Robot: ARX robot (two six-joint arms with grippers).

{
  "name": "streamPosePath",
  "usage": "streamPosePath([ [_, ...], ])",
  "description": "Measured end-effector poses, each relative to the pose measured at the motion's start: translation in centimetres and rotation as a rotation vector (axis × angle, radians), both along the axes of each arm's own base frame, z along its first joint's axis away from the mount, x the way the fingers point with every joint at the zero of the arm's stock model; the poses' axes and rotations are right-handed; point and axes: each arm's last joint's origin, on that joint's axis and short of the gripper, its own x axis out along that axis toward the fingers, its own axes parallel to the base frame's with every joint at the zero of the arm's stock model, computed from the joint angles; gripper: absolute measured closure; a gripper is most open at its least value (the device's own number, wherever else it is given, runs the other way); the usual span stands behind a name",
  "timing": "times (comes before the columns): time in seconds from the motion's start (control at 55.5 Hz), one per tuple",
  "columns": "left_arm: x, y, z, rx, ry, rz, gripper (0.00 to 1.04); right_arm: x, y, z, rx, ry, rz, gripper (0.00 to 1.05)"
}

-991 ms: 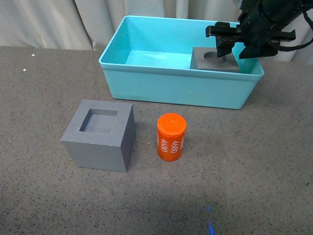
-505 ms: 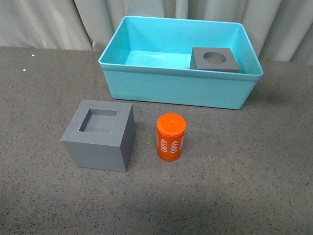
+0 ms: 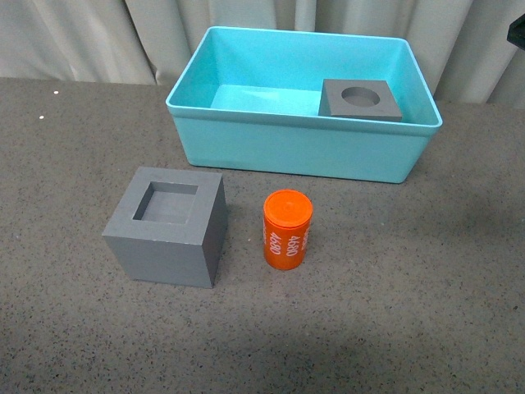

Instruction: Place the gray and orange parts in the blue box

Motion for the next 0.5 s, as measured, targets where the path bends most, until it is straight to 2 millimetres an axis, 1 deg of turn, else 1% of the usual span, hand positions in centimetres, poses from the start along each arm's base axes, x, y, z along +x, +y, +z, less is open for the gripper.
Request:
streamPosePath([
  [0.036, 0.5, 0.0, -0.1, -0.017, 0.077, 0.028, 0.07, 0.0, 0.0, 0.0, -0.001, -0.002, 0.000, 0.10],
  [0.072, 1.1, -0.1, 0.0, -0.040, 0.111, 0.022, 0.07, 0.0, 0.0, 0.1, -0.001, -0.003, 0.000, 0.10],
  [0.18, 2.6, -0.4, 0.7, -0.070, 0.117, -0.017, 0.07, 0.0, 0.0, 0.0, -0.002, -0.002, 0.001, 0.10],
  [0.306, 4.9, -0.9, 1.6, -0.099, 0.127, -0.066, 0.07, 0.0, 0.0, 0.1, -0.002, -0.003, 0.001, 0.10],
  [0.397, 6.9, -1.4, 1.6, -0.120, 0.165, -0.118, 0.07, 0.0, 0.0, 0.0, -0.002, -0.002, 0.001, 0.10],
  [0.451, 9.0, -2.1, 1.2, -0.136, 0.226, -0.169, 0.07, 0.0, 0.0, 0.0, -0.002, -0.002, 0.001, 0.10],
  [0.505, 10.6, -2.7, 0.7, -0.147, 0.289, -0.211, 0.07, 0.0, 0.0, 0.0, -0.002, -0.002, 0.001, 0.10],
])
